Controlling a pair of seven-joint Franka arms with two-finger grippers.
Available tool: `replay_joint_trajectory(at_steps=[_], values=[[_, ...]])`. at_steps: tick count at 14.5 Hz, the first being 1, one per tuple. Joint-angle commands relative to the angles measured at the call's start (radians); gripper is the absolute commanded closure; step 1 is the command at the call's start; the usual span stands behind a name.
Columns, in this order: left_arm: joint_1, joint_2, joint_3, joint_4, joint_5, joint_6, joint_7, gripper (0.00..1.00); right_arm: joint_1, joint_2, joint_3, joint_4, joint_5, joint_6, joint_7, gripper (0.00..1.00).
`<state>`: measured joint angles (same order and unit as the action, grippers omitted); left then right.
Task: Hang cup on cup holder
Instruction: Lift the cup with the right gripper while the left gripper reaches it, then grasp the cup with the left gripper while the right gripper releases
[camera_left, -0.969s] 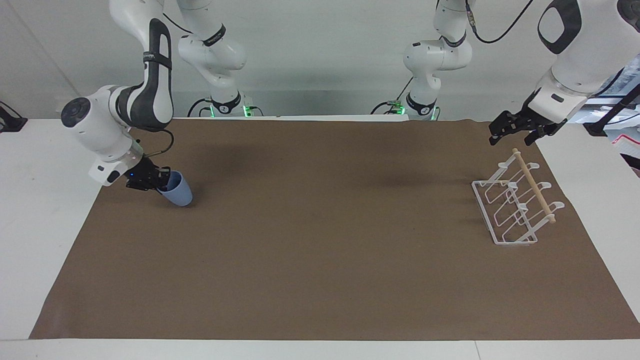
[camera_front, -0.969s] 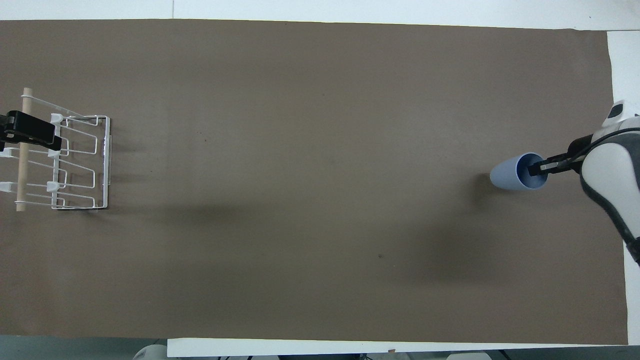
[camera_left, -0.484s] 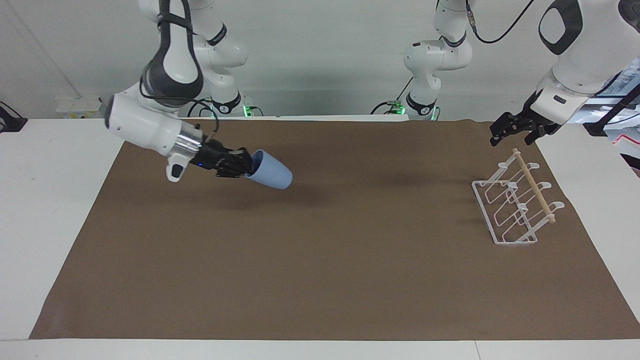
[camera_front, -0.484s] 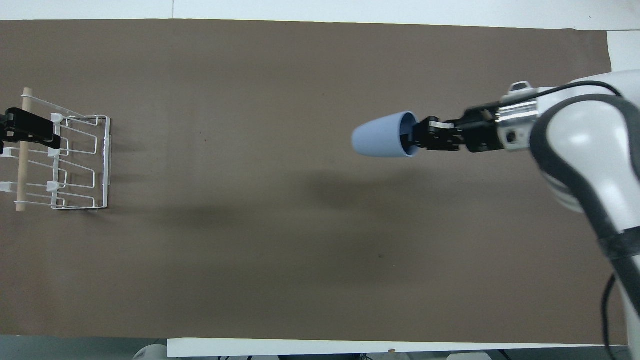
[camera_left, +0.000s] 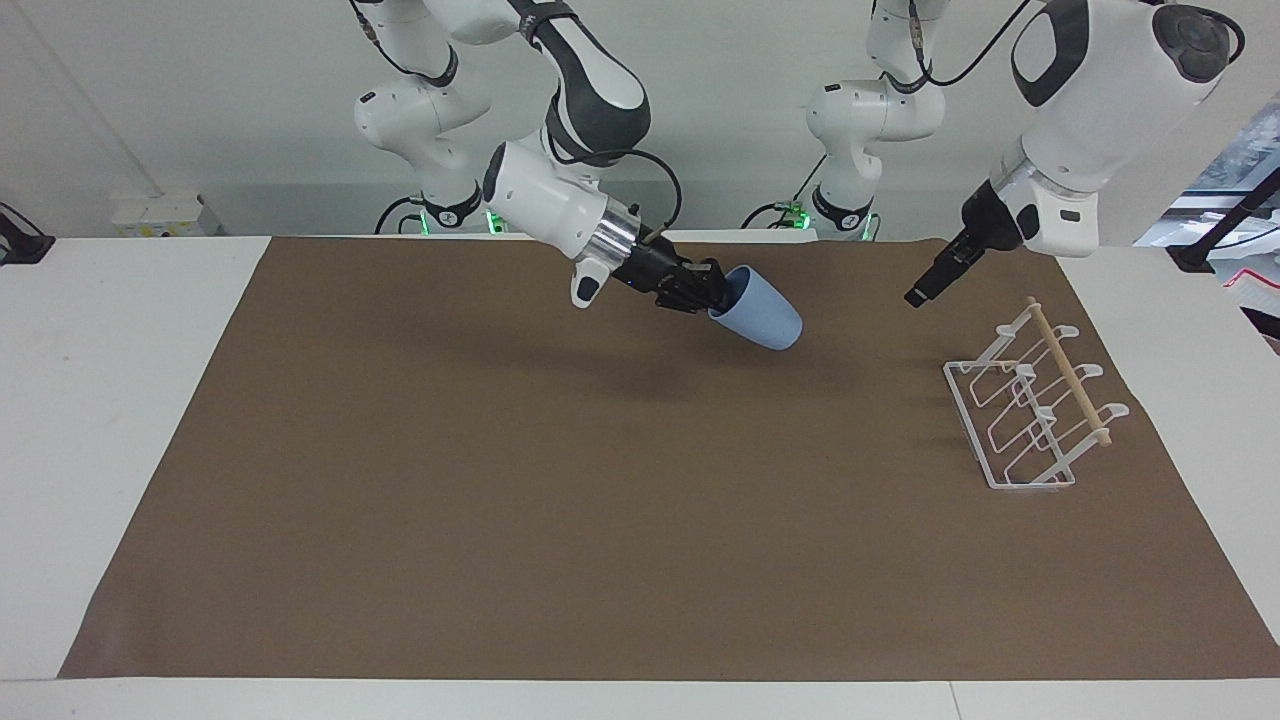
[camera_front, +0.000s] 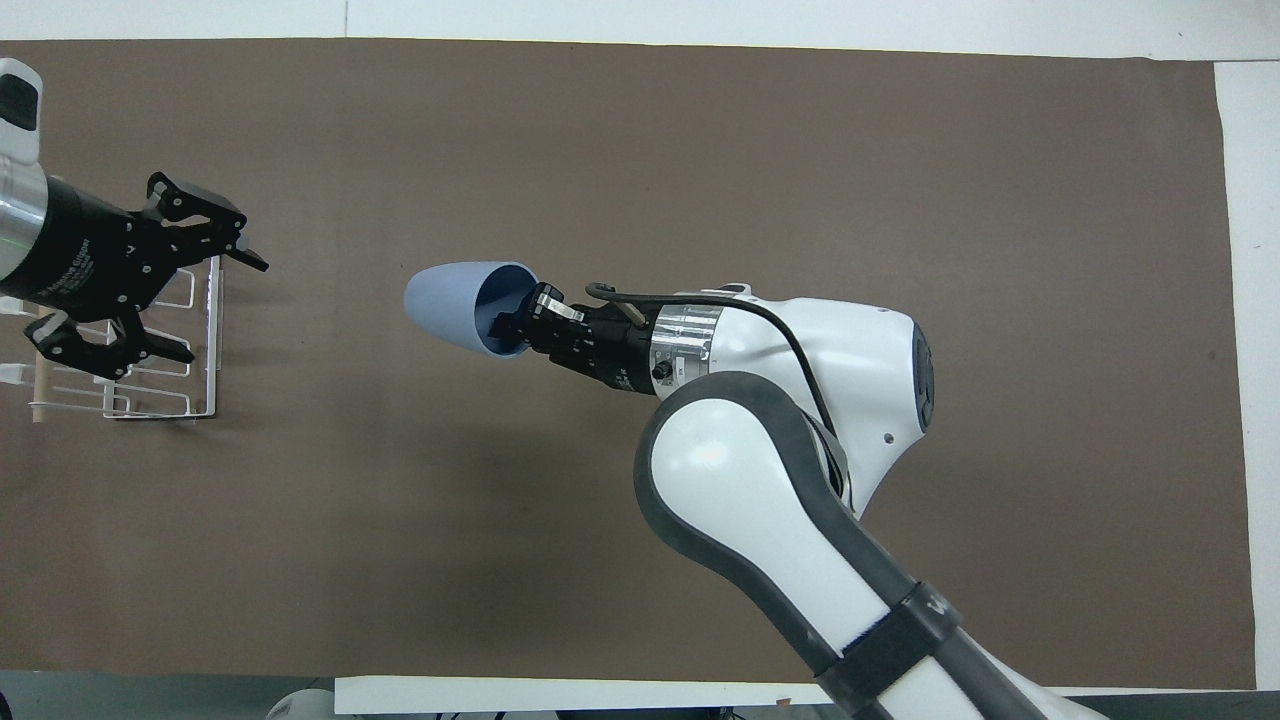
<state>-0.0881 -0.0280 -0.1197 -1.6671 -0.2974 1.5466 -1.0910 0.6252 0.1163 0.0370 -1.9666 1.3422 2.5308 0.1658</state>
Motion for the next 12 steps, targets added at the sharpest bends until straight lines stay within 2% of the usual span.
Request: replay_joint_trajectory(at_steps=[1, 2, 4, 8, 10, 12], values=[[-0.001, -0.076, 0.009, -0.141, -0.149, 0.128, -0.217, 0.00, 0.022, -0.003, -0.011, 0.006, 0.023, -0.010, 0.044, 1.00], [-0.019, -0.084, 0.000, -0.190, -0.179, 0.186, -0.277, 0.00, 0.025, -0.003, -0.011, 0.006, 0.023, -0.010, 0.052, 1.00], [-0.045, -0.076, -0.011, -0.220, -0.224, 0.242, -0.345, 0.00, 0.024, -0.003, -0.011, 0.006, 0.017, -0.010, 0.055, 1.00], [-0.073, -0.049, -0.038, -0.258, -0.360, 0.298, -0.352, 0.00, 0.019, -0.001, -0.011, 0.006, 0.015, -0.010, 0.055, 1.00], [-0.073, -0.047, -0.089, -0.292, -0.376, 0.381, -0.386, 0.00, 0.021, -0.003, -0.011, 0.005, 0.015, -0.010, 0.055, 1.00], [-0.073, -0.040, -0.113, -0.307, -0.391, 0.411, -0.382, 0.04, 0.019, -0.003, -0.011, 0.002, 0.012, -0.010, 0.055, 1.00]])
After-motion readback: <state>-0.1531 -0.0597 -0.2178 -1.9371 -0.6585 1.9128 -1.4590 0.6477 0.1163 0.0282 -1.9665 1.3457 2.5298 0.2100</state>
